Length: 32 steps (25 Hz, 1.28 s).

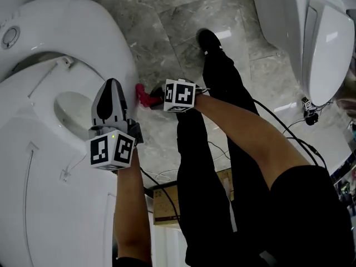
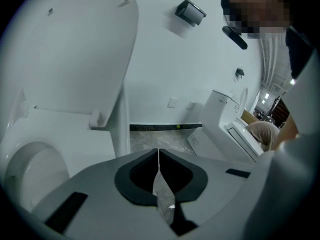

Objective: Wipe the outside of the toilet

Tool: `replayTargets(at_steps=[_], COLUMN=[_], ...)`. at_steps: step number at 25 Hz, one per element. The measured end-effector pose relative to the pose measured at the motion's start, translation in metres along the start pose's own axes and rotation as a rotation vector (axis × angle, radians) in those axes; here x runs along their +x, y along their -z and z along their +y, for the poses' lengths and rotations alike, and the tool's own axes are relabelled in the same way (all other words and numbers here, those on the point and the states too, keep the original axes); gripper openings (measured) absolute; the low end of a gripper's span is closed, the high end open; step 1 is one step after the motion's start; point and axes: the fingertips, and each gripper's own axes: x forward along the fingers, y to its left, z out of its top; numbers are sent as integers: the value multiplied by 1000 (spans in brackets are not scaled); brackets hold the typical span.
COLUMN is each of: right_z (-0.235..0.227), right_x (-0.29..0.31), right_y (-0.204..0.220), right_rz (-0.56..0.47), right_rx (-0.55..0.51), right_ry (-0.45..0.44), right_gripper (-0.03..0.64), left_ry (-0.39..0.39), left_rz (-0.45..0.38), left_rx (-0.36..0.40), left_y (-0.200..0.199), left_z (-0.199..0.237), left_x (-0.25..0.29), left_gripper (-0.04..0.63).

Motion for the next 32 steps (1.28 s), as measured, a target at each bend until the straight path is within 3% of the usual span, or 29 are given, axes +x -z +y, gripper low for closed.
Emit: replayTargets(at_steps=[8,13,16,19,24,28,32], right_z=[-157,-239,-282,-305,-303,-294,-285], right_x=[-130,-148,-150,-150,-132,-115,-101], right_y=[-119,-201,-242,-266,-271,-258,-225], right_rz=[-155,-196,-148,-101,-25,21,22], right_rx=[-74,-164,-229,-280,-385,-434,-408], right_ry=[287,473,569,589,539,506,522], right_gripper=[130,132,132,131,130,130,130], left_ry=[-50,-125,-134,-142,-150,-130,-104], left_rz=[-6,-1,-7,-25,-32,-22,-26], left_rx=[-26,-84,-103,-130,-158,-171,-153], left_y=[-30,-35,-37,-39,-35,-30,-29], left_z=[-3,7,8,11,13,10,8], left_x=[47,58,71,78,86,93,92], left_gripper=[21,21,21,21,21,21,21])
